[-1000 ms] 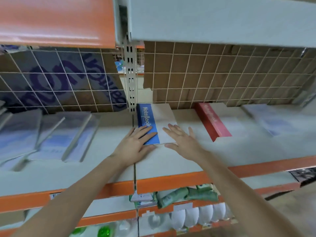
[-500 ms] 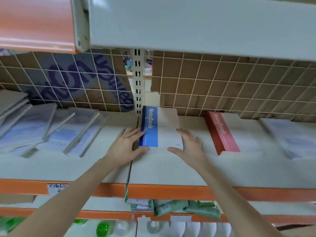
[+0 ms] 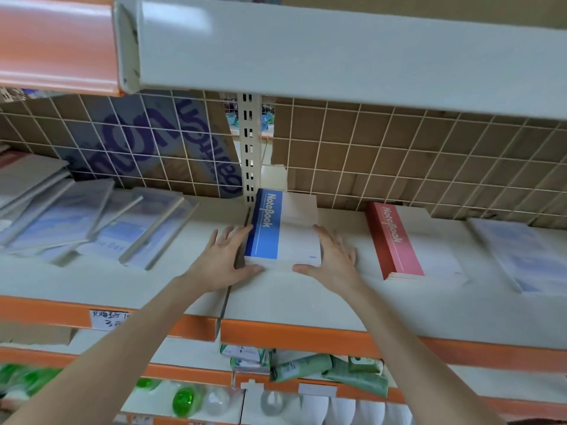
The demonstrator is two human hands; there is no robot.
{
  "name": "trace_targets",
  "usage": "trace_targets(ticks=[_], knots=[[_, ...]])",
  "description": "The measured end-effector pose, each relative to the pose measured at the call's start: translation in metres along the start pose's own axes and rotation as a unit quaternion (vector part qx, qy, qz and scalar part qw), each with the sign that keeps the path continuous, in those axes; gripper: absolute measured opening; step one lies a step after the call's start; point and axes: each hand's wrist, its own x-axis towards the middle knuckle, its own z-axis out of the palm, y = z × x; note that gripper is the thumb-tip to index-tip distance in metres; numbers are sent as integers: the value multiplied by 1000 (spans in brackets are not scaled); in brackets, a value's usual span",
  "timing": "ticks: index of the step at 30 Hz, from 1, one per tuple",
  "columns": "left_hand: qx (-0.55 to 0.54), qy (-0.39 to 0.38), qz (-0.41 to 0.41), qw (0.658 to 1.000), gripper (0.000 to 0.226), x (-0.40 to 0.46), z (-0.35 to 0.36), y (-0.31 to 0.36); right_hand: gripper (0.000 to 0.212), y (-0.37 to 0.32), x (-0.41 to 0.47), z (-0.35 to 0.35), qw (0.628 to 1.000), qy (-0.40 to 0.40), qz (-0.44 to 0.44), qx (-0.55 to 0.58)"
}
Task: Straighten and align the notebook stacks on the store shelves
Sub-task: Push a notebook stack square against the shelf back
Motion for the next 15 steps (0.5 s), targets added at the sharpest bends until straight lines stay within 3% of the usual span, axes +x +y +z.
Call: trace_targets(ticks=[3, 9, 15], knots=[[4, -8, -38, 999, 99, -21, -1, -1, 104, -7, -2, -4, 999, -3, -30, -20], [34, 49, -98, 993, 119, -83, -15, -16, 98, -52, -15, 11, 983, -3, -170, -70], [58, 95, -190, 976, 87, -155, -43, -45, 92, -135, -34, 57, 961, -78, -256, -64]])
